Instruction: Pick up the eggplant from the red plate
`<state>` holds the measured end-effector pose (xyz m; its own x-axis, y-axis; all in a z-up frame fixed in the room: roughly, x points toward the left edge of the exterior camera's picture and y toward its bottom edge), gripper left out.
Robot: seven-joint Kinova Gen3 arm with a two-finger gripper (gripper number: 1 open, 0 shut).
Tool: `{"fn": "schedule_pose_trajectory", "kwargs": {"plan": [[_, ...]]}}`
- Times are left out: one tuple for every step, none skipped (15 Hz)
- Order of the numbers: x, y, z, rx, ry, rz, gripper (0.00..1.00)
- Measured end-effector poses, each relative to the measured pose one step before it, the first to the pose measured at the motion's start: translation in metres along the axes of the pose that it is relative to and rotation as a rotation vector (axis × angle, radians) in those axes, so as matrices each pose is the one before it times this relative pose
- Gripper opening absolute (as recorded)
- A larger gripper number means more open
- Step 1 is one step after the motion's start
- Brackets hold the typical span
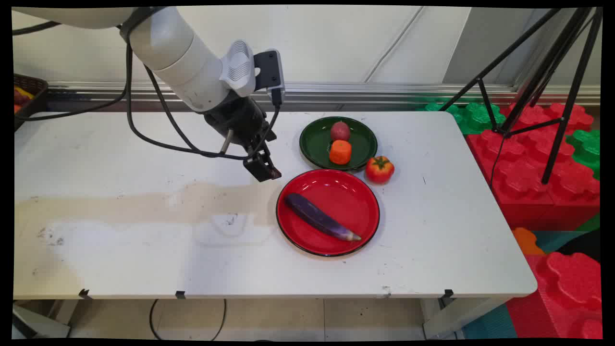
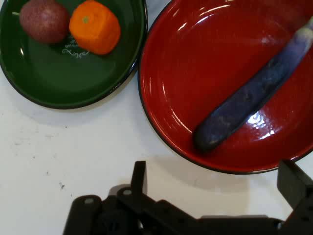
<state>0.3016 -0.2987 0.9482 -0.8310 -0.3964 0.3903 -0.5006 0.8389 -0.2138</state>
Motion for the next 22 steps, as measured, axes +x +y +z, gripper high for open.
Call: {"fn": "schedule_pose_trajectory", "kwargs": {"plan": [[0.00044, 0.00066, 0.00006, -0.00020, -0.00093, 0.00181, 1.00], [0.00078, 0.00105, 0.00011, -0.00084, -0.00185, 0.00550, 1.00], [0.00042, 0.00073, 0.00022, -0.00172, -0.00250, 0.00485, 1.00], [0.00089, 0.00142, 0.00076, -0.00522, -0.00610, 0.01355, 1.00], [0.00081, 0.00090, 0.00043, -0.00347, -0.00340, 0.00932, 1.00], [0.00182, 0.00193, 0.00122, -0.00671, -0.00638, 0.01440, 1.00], [0.00141, 0.00126, 0.00090, -0.00445, -0.00399, 0.00901, 1.00], [0.00251, 0.00220, 0.00206, -0.00753, -0.00743, 0.01283, 1.00], [0.00178, 0.00158, 0.00151, -0.00495, -0.00541, 0.00788, 1.00], [0.00278, 0.00266, 0.00275, -0.00756, -0.00967, 0.01196, 1.00], [0.00190, 0.00164, 0.00189, -0.00484, -0.00578, 0.00711, 1.00], [0.00304, 0.00266, 0.00348, -0.00765, -0.00998, 0.01074, 1.00], [0.00193, 0.00161, 0.00233, -0.00380, -0.00591, 0.00644, 1.00], [0.00250, 0.00218, 0.00405, -0.00463, -0.00993, 0.00848, 1.00], [0.00183, 0.00108, 0.00272, -0.00178, -0.00541, 0.00505, 1.00], [0.00310, 0.00140, 0.00471, -0.00144, -0.00747, 0.00744, 1.00], [0.00411, 0.00115, 0.00582, -0.00045, -0.00666, 0.01043, 1.00], [0.00278, 0.00064, 0.00452, -0.00044, -0.00480, 0.00736, 1.00], [0.00289, 0.00046, 0.00500, -0.00064, -0.00417, 0.00720, 1.00], [0.00398, 0.00033, 0.00697, -0.00081, -0.00497, 0.00997, 1.00], [0.00355, -0.00008, 0.00659, -0.00096, -0.00392, 0.00911, 1.00], [0.00225, -0.00014, 0.00432, -0.00006, -0.00222, 0.00641, 1.00]]}}
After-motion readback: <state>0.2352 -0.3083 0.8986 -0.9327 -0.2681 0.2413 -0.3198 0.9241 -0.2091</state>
